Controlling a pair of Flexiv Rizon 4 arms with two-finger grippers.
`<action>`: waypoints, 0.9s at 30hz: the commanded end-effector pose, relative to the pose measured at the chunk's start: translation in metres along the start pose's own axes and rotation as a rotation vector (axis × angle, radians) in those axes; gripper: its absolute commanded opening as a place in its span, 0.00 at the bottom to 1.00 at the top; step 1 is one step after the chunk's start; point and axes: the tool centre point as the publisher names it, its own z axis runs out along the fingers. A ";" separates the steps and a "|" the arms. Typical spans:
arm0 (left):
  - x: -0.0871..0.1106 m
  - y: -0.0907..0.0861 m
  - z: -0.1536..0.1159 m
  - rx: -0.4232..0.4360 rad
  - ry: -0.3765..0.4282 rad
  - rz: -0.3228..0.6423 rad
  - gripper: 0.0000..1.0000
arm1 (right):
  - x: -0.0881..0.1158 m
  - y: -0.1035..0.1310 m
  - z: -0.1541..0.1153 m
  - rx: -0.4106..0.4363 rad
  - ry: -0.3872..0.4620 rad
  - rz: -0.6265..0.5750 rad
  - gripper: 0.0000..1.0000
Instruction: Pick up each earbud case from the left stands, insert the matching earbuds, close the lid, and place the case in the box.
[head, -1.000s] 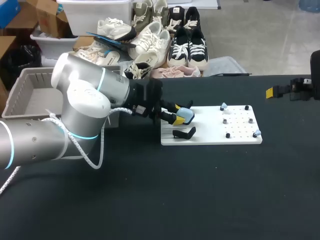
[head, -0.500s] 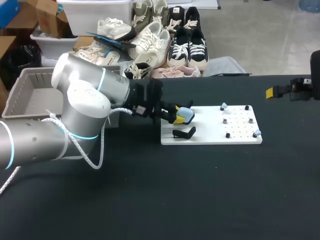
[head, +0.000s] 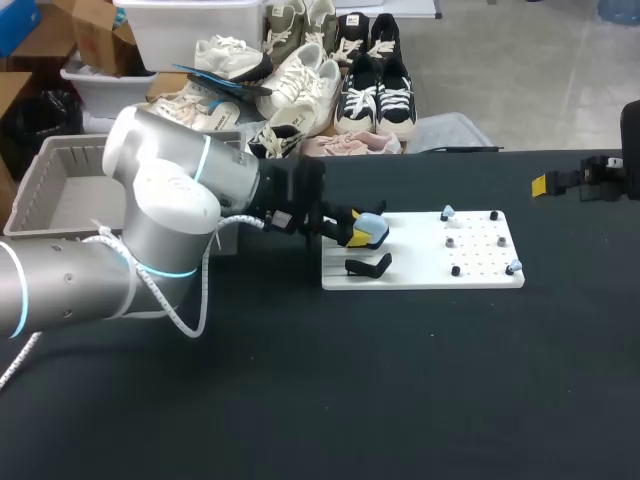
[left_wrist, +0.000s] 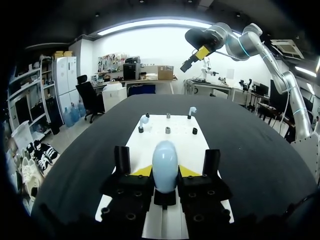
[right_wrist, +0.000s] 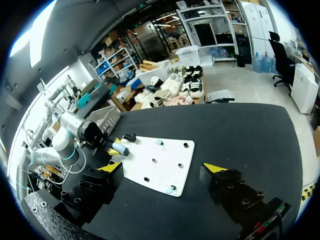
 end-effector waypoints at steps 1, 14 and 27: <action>0.002 -0.002 -0.003 -0.002 -0.007 0.001 0.00 | 0.000 -0.001 0.000 -0.002 0.001 -0.001 1.00; -0.006 0.002 -0.011 -0.039 0.002 -0.025 0.00 | 0.000 0.001 0.007 -0.021 0.011 -0.005 1.00; -0.028 0.006 -0.010 -0.091 0.034 -0.011 0.00 | 0.017 0.055 0.066 -0.109 0.062 -0.116 1.00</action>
